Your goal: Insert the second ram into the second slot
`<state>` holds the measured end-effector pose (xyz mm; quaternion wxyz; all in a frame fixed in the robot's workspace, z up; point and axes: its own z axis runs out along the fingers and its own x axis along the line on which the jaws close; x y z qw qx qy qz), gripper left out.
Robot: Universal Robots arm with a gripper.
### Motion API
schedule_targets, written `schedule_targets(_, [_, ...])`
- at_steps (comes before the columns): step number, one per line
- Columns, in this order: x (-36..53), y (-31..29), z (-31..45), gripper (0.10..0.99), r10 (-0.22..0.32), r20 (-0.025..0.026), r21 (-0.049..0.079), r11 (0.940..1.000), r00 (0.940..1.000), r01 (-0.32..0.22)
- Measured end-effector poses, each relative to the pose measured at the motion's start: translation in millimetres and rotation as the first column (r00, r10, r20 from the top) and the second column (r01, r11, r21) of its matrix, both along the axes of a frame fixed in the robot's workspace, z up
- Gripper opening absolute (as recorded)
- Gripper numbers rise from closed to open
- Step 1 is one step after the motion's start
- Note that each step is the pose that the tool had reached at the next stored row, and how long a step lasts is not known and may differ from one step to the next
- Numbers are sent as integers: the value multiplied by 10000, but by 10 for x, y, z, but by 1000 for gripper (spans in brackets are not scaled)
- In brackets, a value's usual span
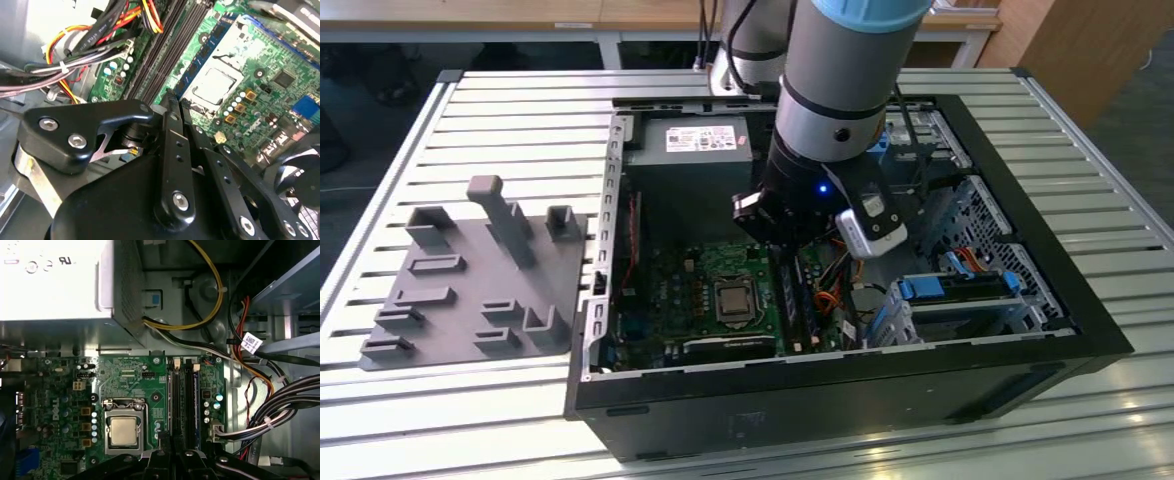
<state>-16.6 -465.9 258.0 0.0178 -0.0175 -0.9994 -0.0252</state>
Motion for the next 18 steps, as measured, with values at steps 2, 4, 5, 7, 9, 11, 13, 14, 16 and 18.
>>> schedule_targets(2, [1, 0, -37, 137, -18, 0, -1, 10000, 10000, 18])
schedule_targets(4, [4, 0, -74, 137, -35, 1, 0, 10000, 10000, 35])
schedule_targets(5, [4, 0, -92, 137, -44, 1, 0, 10000, 10000, 44])
schedule_targets(7, [6, 0, -107, 137, -51, 0, -1, 10000, 10000, 51])
schedule_targets(9, [6, 0, -107, 137, -53, 0, -3, 10000, 10000, 53])
schedule_targets(11, [6, 0, -109, 137, -53, 0, -2, 10000, 10000, 53])
schedule_targets(13, [6, 0, -126, 137, -53, 2, 7, 10000, 10000, 53])
schedule_targets(14, [6, 0, -142, 137, -55, 1, 7, 10000, 10000, 55])
schedule_targets(16, [15, 0, -178, 137, -65, 1, 24, 10000, 10000, 65])
schedule_targets(18, [24, 0, -215, 137, -80, 1, 38, 10000, 10000, 80])
